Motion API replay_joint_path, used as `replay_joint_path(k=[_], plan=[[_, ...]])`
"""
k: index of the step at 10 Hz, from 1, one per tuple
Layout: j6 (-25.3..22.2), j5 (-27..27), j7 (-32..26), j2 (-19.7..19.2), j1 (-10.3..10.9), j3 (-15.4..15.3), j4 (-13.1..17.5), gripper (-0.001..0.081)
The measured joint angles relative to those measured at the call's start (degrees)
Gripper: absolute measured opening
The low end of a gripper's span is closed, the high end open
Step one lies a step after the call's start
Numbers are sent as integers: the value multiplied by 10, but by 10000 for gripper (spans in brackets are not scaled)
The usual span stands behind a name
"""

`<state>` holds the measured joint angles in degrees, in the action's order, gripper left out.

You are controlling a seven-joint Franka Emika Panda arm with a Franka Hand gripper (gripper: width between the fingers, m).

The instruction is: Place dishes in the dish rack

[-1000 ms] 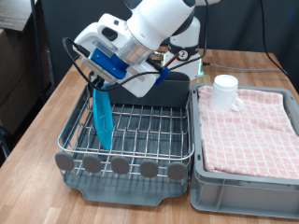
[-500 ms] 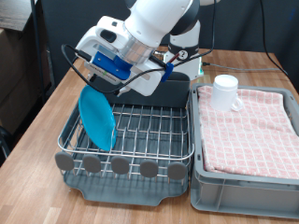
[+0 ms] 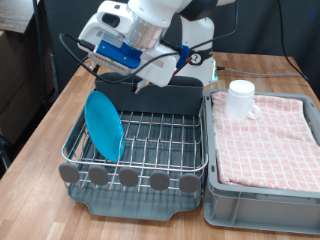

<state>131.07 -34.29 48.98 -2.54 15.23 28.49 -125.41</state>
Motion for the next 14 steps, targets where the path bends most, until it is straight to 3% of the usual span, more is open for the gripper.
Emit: replay_joint_path(k=[2,6,9,12,14], plan=[[-11,0,-9,11,1,-2,2,803],[-143,31,-14,21,26,-40,40,803],[-206,113,-31,30,49,-75,67,803],[-228,223,-48,30,70,-106,80,803],[-234,246,-22,32,81,-119,82,803]])
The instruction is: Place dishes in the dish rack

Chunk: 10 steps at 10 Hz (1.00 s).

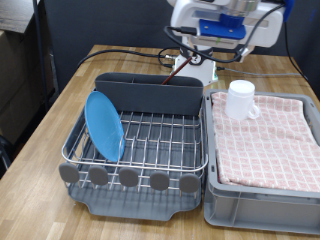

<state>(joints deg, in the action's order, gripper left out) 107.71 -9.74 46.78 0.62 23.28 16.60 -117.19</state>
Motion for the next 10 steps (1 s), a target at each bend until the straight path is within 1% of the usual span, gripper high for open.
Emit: replay_joint_path(k=[1,3,4,8,10], plan=[[0,-2,-2,0,0,0,0,803],[-16,31,-28,-2,0,0,-2,803],[-17,45,-34,-1,0,-3,-5,803],[-12,75,-33,3,5,-31,-23,803],[-10,77,-28,8,12,-50,-30,803]])
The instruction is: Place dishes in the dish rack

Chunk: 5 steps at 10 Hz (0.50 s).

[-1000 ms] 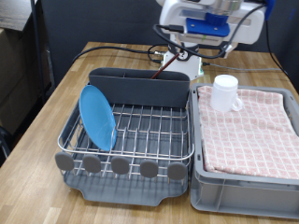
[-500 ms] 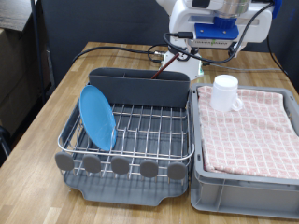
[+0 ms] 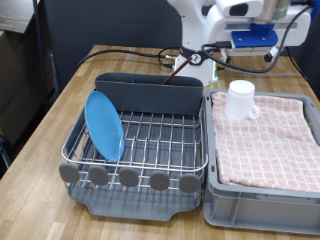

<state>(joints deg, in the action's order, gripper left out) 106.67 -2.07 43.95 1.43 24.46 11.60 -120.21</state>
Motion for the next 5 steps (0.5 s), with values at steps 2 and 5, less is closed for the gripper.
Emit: replay_joint_path(k=[2,5], plan=[[-2,-3,25,9,9,-22,-7,803],[-1,-5,53,26,17,-53,-18,803]])
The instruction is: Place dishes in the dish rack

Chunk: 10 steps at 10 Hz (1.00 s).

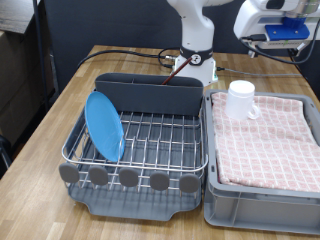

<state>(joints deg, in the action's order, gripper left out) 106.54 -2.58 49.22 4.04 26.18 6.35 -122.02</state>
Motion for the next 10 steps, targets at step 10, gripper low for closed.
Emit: replay_joint_path(k=[10], plan=[[9,-9,-52,-54,3,-40,-30,803]])
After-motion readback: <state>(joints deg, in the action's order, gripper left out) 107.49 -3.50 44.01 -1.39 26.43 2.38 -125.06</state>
